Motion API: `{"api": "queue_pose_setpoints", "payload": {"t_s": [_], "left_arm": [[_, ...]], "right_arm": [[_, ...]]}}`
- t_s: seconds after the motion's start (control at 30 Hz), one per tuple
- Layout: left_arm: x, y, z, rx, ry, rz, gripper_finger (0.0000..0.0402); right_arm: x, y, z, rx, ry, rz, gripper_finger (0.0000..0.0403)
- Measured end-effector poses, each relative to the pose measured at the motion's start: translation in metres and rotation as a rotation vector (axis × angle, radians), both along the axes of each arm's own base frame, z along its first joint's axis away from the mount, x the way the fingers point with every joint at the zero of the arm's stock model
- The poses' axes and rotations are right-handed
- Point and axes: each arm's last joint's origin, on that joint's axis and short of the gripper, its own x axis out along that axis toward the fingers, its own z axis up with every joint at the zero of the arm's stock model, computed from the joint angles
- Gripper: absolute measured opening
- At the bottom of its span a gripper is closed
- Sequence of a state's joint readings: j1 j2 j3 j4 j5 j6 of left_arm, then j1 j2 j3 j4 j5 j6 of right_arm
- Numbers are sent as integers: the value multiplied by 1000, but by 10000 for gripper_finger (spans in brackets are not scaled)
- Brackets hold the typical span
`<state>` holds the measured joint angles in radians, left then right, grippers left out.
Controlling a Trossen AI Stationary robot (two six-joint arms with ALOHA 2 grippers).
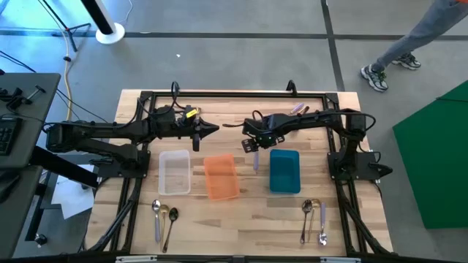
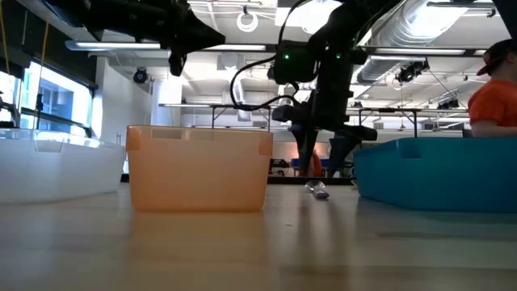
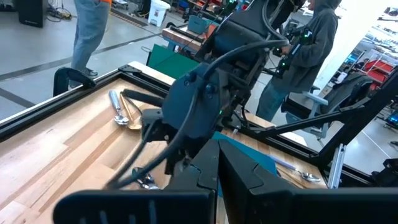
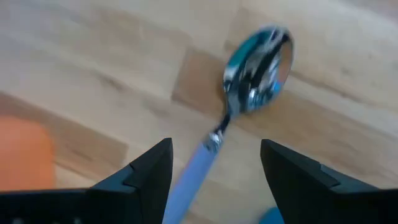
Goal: Sort silverware by color (type)
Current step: Put the top left purple spoon into the blue bin
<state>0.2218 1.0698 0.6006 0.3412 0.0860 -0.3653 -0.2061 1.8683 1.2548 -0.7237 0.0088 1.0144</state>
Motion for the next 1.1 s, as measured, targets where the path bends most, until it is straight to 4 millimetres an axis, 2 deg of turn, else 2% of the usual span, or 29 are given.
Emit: {"api": "queue_pose_setpoints", "payload": {"t_s": [0.17, 0.47, 0.8, 1.1], "left_arm": [[0, 0, 0, -2, 0, -13, 0], [0, 0, 0, -2, -1, -19, 0], [0, 0, 0, -2, -1, -19, 0], [0, 0, 0, -2, -1, -19, 0]], "right_arm": [[0, -3, 0, -15, 4, -36, 227], [5, -3, -14, 3, 12, -62, 227], [6, -5, -16, -29, 12, -73, 227], [4, -16, -17, -52, 13, -88, 227]]}}
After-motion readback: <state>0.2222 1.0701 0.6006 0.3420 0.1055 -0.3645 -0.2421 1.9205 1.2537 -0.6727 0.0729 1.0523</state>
